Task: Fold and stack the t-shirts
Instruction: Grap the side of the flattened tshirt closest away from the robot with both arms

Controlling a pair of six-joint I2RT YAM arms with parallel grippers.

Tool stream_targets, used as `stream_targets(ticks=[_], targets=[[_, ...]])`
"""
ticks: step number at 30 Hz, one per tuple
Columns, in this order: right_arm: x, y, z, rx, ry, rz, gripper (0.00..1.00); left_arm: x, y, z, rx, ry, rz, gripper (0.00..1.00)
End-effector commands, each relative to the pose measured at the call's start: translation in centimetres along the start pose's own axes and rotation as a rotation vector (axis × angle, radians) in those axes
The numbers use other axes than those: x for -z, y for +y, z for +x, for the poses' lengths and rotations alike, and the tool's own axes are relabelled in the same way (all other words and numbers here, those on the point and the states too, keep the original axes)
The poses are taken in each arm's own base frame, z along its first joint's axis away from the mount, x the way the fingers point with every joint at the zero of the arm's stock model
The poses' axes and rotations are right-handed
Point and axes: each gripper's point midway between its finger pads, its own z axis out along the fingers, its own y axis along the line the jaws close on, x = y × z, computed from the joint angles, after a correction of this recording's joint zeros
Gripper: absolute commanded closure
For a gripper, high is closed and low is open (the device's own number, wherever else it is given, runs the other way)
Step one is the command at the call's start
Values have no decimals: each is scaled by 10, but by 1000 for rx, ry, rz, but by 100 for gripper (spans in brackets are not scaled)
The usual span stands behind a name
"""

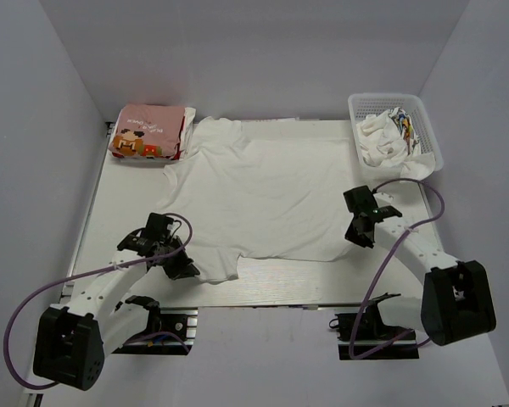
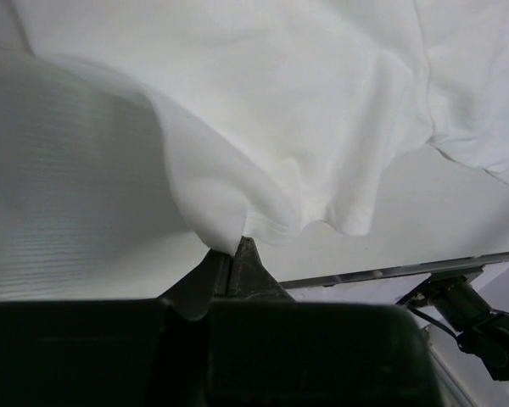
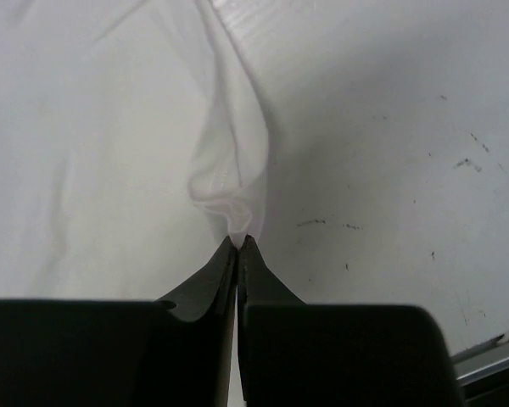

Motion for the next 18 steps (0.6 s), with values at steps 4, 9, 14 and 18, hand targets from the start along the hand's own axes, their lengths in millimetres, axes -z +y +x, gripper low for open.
stream_targets(ticks=[4,9,14,18], targets=[[4,-22,20,-30,-5,19,100,18,-37,-17,-83,-58,133,100],[6,-7,1,-28,-39,-16,100,27,-65,-37,-160,-117,213,100],[5,6,-23,-26,-68,0,100,35,-100,-61,-221,-133,271,100],[7,21,-40,-26,-76,-10,100,43,-128,-81,-263,-162,317,100]])
